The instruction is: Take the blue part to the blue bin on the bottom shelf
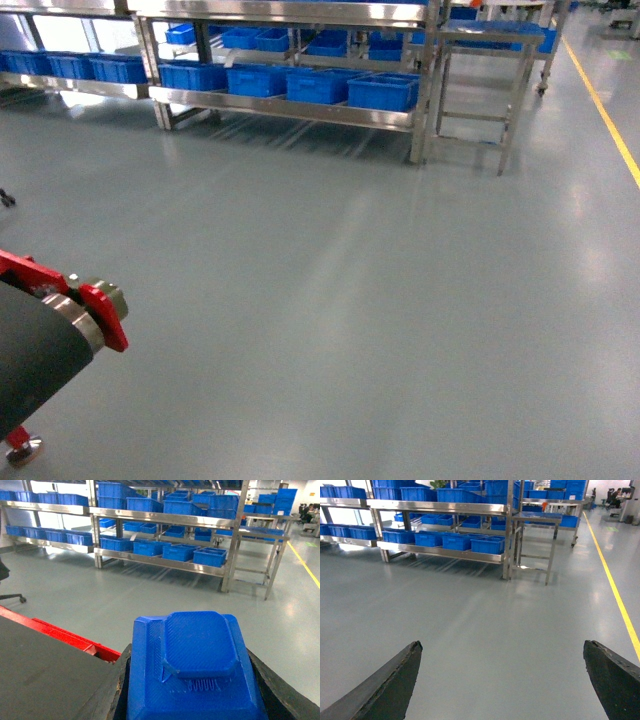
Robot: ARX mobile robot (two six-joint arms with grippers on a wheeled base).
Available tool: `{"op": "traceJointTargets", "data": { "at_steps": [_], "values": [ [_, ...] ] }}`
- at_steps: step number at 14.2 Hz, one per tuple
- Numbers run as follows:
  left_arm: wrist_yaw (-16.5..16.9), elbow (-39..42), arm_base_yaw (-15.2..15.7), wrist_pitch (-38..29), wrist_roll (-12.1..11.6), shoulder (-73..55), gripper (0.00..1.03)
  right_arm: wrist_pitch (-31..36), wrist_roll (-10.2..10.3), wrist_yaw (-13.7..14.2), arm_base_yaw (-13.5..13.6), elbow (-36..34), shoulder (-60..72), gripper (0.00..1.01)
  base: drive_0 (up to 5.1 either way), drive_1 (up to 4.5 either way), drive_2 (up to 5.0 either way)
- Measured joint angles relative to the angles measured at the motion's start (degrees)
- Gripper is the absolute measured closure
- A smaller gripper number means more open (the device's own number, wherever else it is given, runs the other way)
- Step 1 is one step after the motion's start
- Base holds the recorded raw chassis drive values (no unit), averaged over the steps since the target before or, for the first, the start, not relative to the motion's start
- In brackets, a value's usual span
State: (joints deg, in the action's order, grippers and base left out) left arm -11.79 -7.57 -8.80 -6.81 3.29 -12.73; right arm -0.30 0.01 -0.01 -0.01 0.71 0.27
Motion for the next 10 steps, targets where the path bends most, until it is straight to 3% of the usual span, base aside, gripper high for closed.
{"op": "traceJointTargets", "data": {
  "at_steps": [10],
  "values": [
    [0.02,0.00,0.00,0.00,0.00,0.00,0.59,0.00,0.02,0.02,0.00,0.00,0.00,0.03,-1.6,-1.58,-1.6]
  ]
}}
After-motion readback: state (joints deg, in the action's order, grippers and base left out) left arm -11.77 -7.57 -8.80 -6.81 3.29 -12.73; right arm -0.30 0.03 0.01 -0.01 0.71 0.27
